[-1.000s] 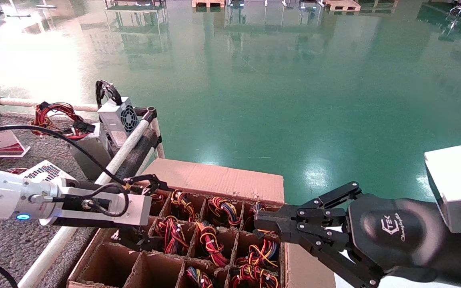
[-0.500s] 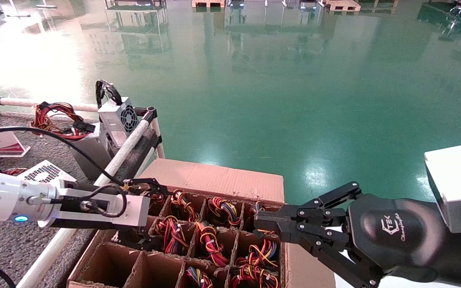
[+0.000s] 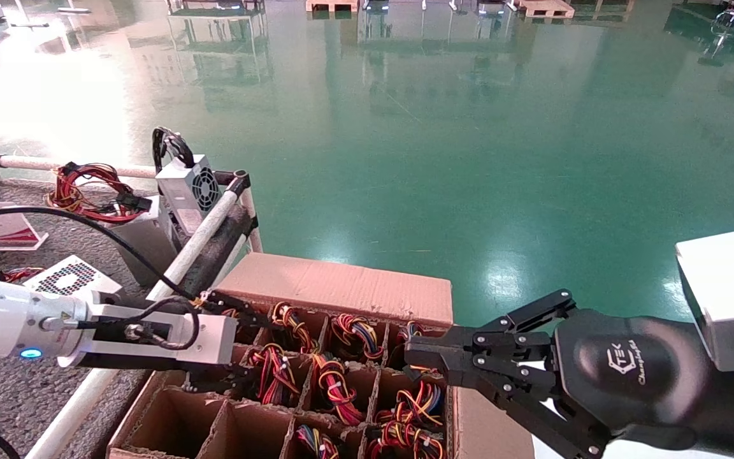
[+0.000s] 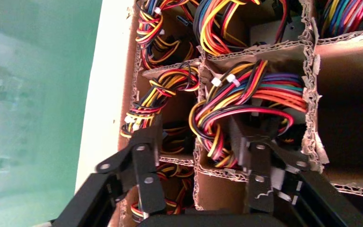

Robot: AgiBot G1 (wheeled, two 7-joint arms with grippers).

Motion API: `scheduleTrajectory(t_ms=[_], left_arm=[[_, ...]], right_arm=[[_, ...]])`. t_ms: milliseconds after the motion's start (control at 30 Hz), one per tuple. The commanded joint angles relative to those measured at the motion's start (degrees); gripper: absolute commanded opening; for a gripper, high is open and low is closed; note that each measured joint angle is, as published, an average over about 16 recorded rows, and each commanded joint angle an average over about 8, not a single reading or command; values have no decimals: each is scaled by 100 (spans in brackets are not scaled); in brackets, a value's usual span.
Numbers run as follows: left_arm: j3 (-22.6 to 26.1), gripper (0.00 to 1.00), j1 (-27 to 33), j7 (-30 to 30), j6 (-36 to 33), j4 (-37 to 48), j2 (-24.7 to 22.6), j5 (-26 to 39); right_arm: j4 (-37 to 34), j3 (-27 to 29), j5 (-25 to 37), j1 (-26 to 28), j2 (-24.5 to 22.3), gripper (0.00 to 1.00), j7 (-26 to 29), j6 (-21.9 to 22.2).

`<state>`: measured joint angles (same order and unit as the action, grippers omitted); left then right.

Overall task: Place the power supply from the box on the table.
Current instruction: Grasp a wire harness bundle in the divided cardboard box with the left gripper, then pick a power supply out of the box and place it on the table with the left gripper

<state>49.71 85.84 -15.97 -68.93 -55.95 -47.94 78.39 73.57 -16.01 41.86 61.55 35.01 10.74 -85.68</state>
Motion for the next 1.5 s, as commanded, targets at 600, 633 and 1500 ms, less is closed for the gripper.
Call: scheduleTrajectory(t_ms=[600,633,1500], left_arm=[[-26,0,-44,31,-41,4,59,-70],[-30,0,-44,33,-45,4,63,-76],[-482,0,406,-196,-349,-269,787,-1555]], right_arm=[[0,0,0,0,0,0,0,0],[0,0,0,0,0,0,0,0],[0,0,0,0,0,0,0,0]])
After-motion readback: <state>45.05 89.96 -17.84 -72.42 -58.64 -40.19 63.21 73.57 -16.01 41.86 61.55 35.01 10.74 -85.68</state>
